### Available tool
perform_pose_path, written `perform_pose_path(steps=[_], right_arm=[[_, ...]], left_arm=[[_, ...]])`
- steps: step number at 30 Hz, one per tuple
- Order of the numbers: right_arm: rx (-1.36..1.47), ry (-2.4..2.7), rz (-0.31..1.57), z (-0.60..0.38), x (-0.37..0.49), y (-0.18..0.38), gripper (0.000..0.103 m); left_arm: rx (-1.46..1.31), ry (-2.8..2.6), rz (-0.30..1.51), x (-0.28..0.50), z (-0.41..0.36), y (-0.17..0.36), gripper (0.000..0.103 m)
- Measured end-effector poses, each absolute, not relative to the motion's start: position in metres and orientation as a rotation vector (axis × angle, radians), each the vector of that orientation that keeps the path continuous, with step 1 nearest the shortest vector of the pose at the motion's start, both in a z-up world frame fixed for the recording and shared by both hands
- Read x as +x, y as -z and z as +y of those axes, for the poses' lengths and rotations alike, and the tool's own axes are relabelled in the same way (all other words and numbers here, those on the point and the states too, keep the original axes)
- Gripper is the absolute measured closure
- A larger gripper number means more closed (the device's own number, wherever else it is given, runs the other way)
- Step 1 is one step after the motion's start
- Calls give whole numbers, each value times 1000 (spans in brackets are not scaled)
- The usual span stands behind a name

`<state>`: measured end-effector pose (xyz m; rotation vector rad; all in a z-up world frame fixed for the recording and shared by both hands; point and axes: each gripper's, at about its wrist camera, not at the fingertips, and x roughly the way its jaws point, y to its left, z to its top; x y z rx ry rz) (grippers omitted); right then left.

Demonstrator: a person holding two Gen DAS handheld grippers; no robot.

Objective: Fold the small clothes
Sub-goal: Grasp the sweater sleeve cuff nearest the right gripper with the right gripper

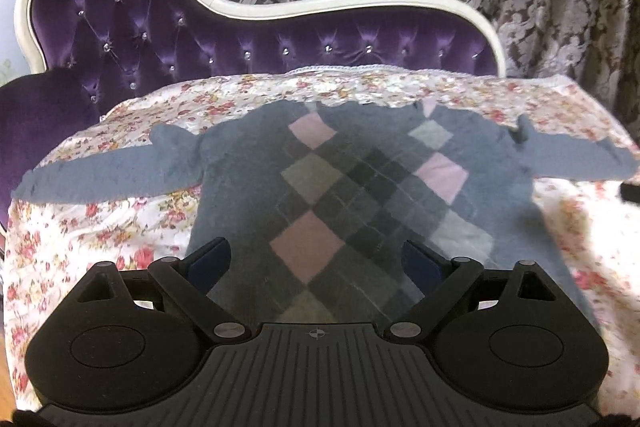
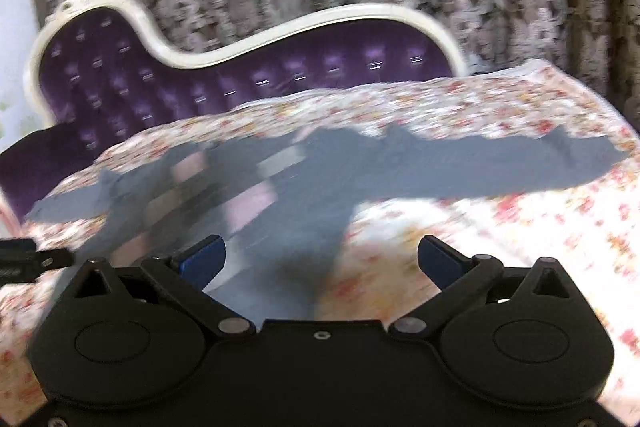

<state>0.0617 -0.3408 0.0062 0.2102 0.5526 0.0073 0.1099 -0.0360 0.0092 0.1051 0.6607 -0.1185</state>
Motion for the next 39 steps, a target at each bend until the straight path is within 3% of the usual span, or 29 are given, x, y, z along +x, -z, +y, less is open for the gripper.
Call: perform_pose_path(steps=[5, 7, 9, 10, 19, 22, 29, 31, 34, 35, 39], right_arm=[[266, 143, 559, -409, 90, 4, 1], [298, 202, 570, -437, 101, 11, 8], [315, 245, 574, -462, 110, 18, 24], [318, 270, 576, -474, 115, 21, 26], [459, 487, 549, -567, 149, 41, 26], [512, 512, 559, -586, 157, 50, 32], [603, 516, 512, -613, 167, 63, 33], [627, 515, 498, -619, 171, 64, 39], [630, 528, 504, -626, 177, 66, 69], [631, 530, 513, -629, 179, 66, 84], [654, 521, 518, -631, 175, 61, 88]], left_arm=[[123, 101, 701, 131, -40, 10, 10], [129, 97, 723, 136, -42, 19, 10], [133, 102, 749, 140, -44, 28, 10], [133, 107, 761, 141, -44, 32, 10], [62, 125, 792, 143, -40, 55, 9], [58, 128, 786, 143, -40, 57, 6], [58, 134, 788, 146, -42, 60, 0], [58, 134, 787, 146, -42, 61, 0], [61, 132, 785, 146, -43, 62, 0], [61, 132, 786, 146, -43, 62, 0], [60, 133, 786, 147, -43, 62, 0]])
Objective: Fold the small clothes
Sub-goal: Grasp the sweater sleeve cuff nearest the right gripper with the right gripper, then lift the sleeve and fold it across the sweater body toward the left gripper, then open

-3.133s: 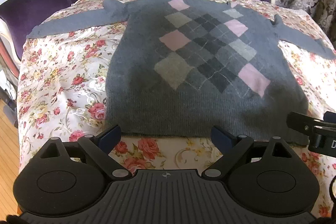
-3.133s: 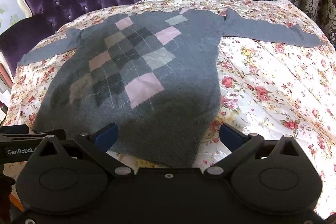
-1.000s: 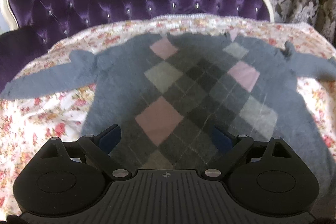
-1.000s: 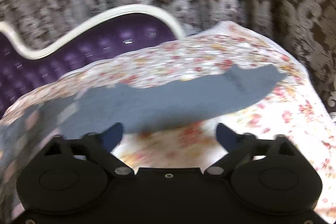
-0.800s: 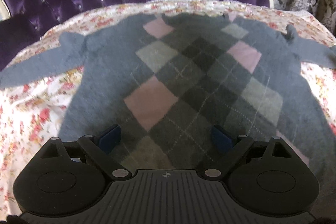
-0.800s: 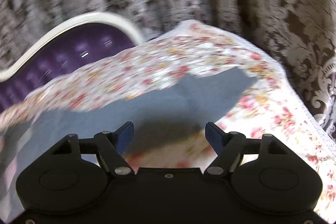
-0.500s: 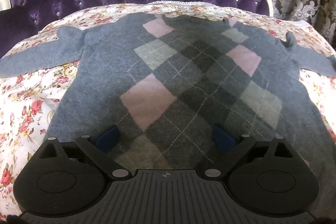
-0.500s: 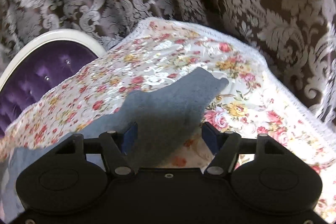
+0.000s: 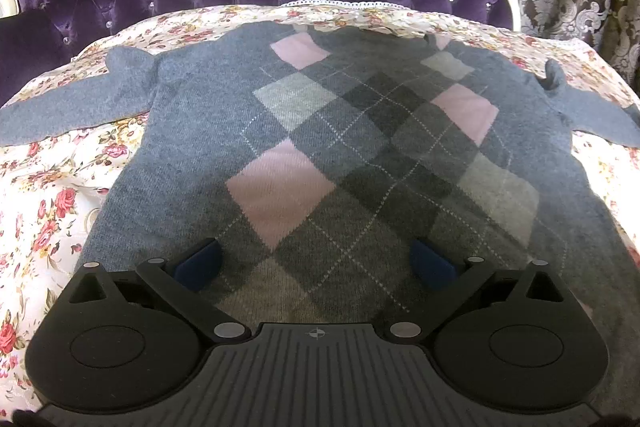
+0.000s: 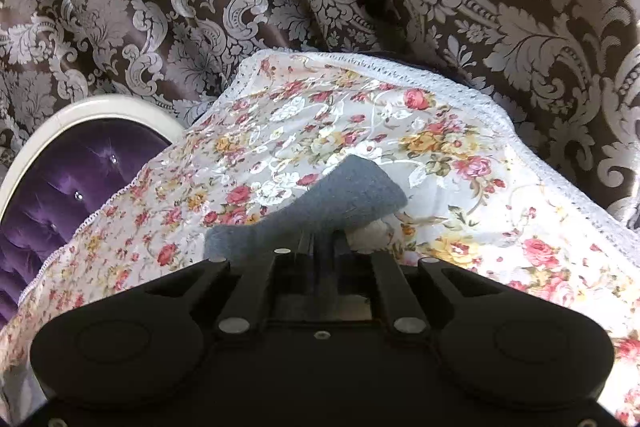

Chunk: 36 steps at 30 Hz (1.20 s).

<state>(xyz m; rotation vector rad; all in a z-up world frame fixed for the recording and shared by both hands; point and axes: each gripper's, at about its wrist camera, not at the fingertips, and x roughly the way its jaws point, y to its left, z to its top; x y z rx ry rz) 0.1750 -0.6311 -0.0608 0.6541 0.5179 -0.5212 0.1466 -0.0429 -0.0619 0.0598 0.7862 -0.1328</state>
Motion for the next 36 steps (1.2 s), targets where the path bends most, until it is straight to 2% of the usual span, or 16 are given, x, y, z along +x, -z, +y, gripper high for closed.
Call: perform_pose_path(steps=[11, 19, 29, 36], right_arm=[[541, 508, 415, -616, 95, -14, 88], [436, 484, 402, -586, 105, -63, 88], [164, 120, 343, -433, 192, -146, 88], [114, -223, 349, -278, 259, -146, 88]], left_arm=[[57, 136, 788, 147, -42, 61, 0], [38, 167, 802, 143, -35, 48, 2], [1, 144, 704, 130, 3, 21, 2], [-17, 97, 686, 131, 34, 16, 2]])
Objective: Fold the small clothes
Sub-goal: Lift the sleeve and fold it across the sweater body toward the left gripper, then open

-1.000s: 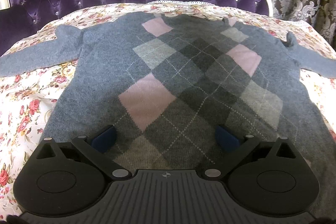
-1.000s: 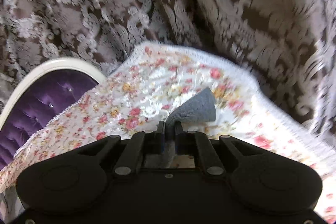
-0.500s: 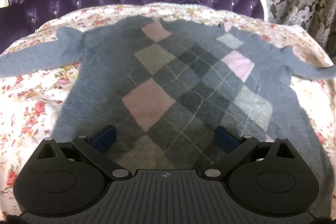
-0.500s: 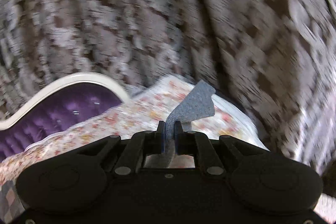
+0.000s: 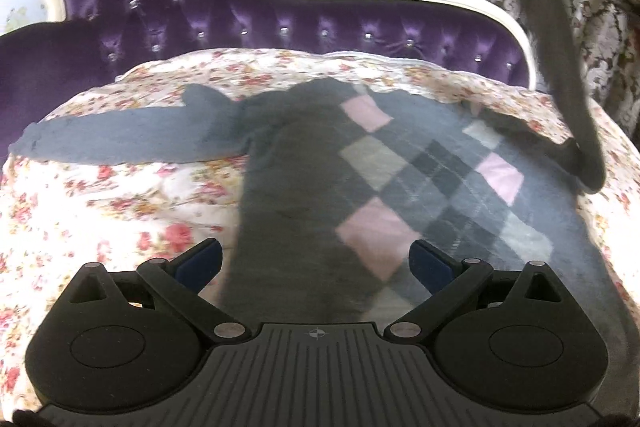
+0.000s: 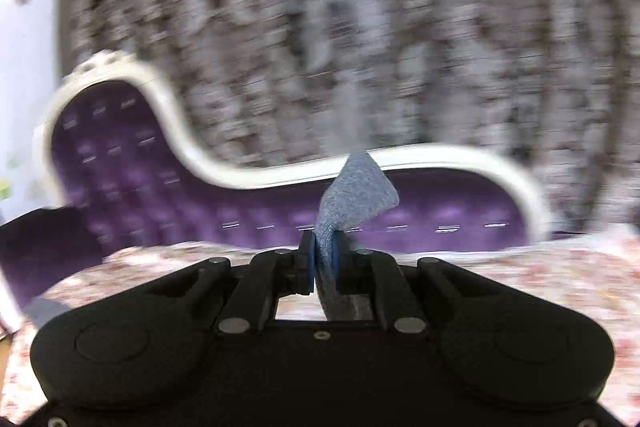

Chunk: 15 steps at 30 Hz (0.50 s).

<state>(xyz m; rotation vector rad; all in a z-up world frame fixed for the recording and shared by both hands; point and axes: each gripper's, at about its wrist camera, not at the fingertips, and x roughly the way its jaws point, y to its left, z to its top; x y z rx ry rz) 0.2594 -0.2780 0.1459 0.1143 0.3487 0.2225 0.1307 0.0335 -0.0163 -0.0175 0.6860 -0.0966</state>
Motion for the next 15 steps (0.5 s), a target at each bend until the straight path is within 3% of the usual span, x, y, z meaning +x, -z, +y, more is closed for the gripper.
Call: perform_pose_path(steps=[9, 13, 15], right_arm=[[16, -447, 508, -130, 307, -56, 87], [-58, -503, 614, -95, 314, -8, 76], [-88, -524, 620, -91, 305, 2, 57]], left_arm=[[-51, 39, 729, 128, 66, 27, 2], [-58, 39, 744, 128, 72, 29, 2], [-54, 42, 738, 128, 73, 27, 2]])
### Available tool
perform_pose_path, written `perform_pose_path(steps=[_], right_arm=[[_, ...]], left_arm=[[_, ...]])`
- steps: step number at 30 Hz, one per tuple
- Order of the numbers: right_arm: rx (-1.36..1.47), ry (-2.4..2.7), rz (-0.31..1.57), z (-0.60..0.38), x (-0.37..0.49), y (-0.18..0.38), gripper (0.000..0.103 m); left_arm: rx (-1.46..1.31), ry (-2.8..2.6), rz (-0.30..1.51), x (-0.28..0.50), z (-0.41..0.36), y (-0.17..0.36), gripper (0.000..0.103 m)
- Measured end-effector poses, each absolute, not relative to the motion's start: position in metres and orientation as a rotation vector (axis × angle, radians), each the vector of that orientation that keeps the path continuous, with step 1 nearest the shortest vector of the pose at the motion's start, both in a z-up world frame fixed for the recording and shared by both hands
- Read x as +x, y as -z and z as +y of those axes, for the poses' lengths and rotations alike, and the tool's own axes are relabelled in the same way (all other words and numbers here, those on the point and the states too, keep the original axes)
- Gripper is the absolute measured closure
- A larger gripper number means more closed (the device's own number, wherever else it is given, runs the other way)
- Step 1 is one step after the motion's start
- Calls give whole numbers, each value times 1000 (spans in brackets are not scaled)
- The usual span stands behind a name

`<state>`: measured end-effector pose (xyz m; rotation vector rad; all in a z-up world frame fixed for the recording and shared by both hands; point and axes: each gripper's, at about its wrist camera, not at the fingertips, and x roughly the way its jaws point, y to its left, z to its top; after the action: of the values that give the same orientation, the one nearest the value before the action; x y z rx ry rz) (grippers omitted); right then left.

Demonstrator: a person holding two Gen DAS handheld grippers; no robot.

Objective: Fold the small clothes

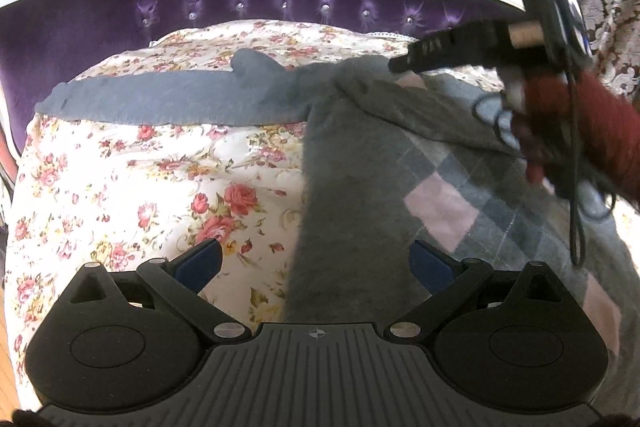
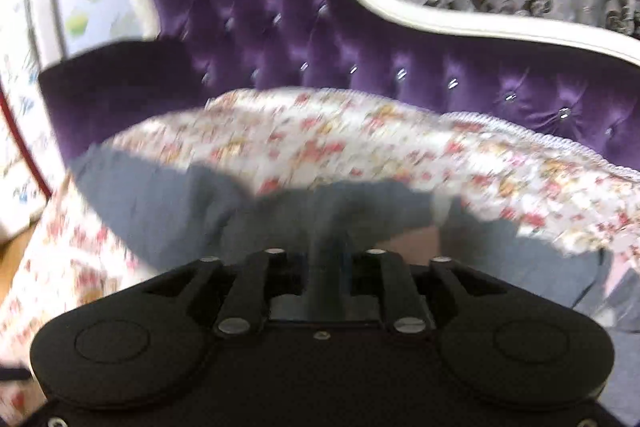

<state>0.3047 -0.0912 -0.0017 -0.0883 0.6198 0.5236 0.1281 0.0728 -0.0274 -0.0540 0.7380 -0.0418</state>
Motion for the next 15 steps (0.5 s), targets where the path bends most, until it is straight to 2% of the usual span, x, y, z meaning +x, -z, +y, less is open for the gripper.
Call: perform_pose_path(steps=[3, 9, 15], right_arm=[[-72, -528, 594, -105, 285, 4, 49], [-13, -441, 564, -178, 259, -4, 48], [14, -267, 612, -256, 247, 12, 48]], left_arm=[[-33, 52, 718, 133, 71, 21, 2], [-11, 75, 669, 163, 65, 4, 2], [49, 77, 620, 204, 40, 0, 2]])
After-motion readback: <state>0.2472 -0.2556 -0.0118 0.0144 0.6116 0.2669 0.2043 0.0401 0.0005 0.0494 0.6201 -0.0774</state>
